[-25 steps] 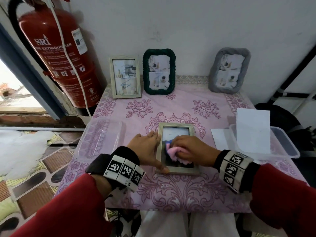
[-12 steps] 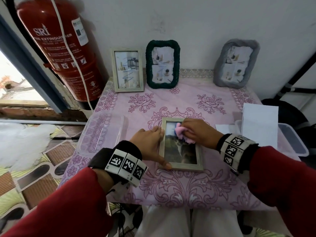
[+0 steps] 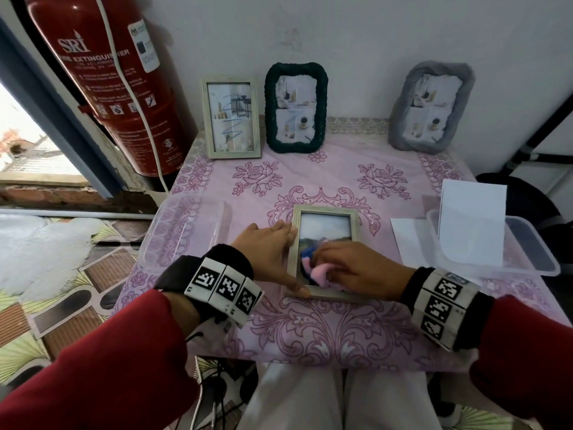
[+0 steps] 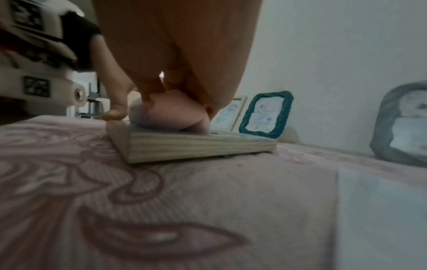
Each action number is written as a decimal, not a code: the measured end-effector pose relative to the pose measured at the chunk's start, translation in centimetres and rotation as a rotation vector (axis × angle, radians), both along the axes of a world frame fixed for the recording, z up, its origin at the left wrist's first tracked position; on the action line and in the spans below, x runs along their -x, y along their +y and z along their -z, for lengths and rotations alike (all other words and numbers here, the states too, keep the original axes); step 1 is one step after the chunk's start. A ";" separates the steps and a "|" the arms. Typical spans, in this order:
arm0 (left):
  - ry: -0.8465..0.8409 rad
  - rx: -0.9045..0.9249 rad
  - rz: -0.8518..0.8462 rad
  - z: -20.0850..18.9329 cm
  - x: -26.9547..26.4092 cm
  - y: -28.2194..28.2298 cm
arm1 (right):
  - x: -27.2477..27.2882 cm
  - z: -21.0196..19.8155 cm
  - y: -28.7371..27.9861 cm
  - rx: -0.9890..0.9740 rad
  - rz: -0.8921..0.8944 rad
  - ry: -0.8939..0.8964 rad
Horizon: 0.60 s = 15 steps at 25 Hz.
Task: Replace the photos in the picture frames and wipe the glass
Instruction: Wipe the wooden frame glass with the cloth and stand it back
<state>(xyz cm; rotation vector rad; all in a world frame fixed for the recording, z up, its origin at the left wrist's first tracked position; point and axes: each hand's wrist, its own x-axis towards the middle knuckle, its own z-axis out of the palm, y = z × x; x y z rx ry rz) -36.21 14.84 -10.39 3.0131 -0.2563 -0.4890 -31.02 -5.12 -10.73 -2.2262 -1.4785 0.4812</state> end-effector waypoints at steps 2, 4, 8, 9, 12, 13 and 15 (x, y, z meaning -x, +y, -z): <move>0.009 -0.006 0.003 -0.1 0.1 0.0 | 0.2 -0.6 -0.9 0.101 -0.043 -0.135; 0.023 -0.010 0.006 -0.1 0.2 0.0 | -0.2 -1.2 -1.5 0.201 -0.065 -0.291; 0.038 -0.010 0.005 -0.3 0.2 0.0 | -1.5 -1.5 -2.6 0.208 -0.019 -0.360; 0.035 -0.005 0.002 -0.3 0.2 -0.1 | -1.9 -1.3 -2.6 0.220 -0.009 -0.367; 0.029 0.013 0.003 -0.3 0.4 -0.2 | -3.6 -0.9 -1.3 0.213 0.073 -0.307; 0.032 0.020 0.000 -0.4 0.4 -0.3 | -4.2 -0.9 -0.7 0.190 0.119 -0.260; 0.039 0.017 -0.005 -0.4 0.4 -0.3 | -5.1 -0.6 0.3 0.112 0.181 -0.184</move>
